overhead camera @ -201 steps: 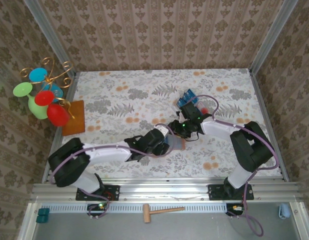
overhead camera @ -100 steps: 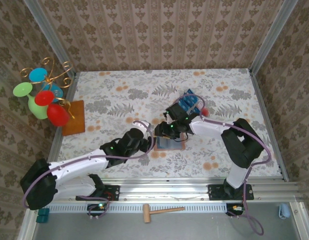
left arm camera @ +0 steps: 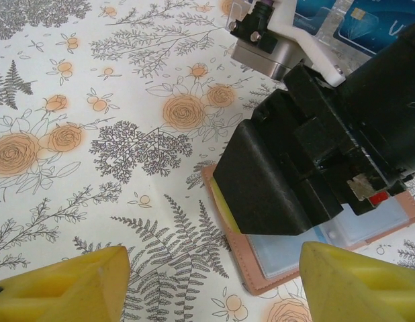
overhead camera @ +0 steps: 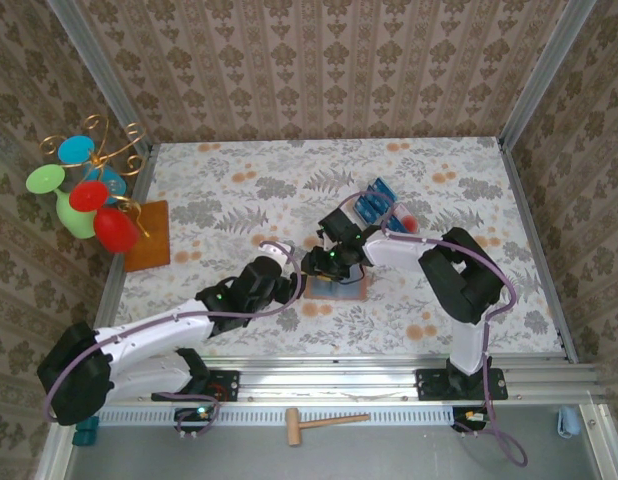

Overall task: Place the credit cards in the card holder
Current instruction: Flip over the card slot in the card holder, then pick up the credit card from the storage box.

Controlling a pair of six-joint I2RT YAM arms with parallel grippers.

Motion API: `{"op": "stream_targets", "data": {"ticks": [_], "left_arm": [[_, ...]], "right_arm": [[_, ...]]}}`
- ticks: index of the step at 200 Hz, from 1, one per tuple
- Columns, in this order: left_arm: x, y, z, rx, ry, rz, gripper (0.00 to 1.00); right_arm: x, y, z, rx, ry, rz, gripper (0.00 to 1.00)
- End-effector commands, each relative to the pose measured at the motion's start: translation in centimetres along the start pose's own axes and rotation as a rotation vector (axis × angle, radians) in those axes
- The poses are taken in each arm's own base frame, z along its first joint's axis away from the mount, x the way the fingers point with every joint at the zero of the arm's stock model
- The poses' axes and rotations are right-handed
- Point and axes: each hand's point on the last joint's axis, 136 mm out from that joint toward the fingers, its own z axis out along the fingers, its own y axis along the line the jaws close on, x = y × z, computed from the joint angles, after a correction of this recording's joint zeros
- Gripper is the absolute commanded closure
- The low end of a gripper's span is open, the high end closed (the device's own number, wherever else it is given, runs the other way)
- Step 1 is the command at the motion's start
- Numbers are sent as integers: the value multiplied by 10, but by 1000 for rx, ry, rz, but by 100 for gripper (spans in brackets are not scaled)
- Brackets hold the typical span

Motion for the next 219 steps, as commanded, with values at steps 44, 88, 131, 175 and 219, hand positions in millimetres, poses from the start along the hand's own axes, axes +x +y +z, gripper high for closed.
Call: {"op": "stream_targets", "data": {"ticks": [44, 88, 131, 175, 219], "left_arm": [[5, -3, 17, 19, 36, -46, 29], [11, -7, 41, 36, 120, -64, 28], [16, -11, 65, 36, 203, -78, 27], [13, -11, 73, 34, 223, -95, 27], [13, -9, 72, 33, 227, -101, 27]], "right_arm": [[-36, 29, -70, -34, -107, -25, 52], [-74, 2, -137, 43, -238, -21, 52], [-92, -69, -179, 407, -274, -138, 56], [-104, -103, -198, 650, -246, -259, 69], [-110, -122, -194, 769, -165, -323, 74]]}}
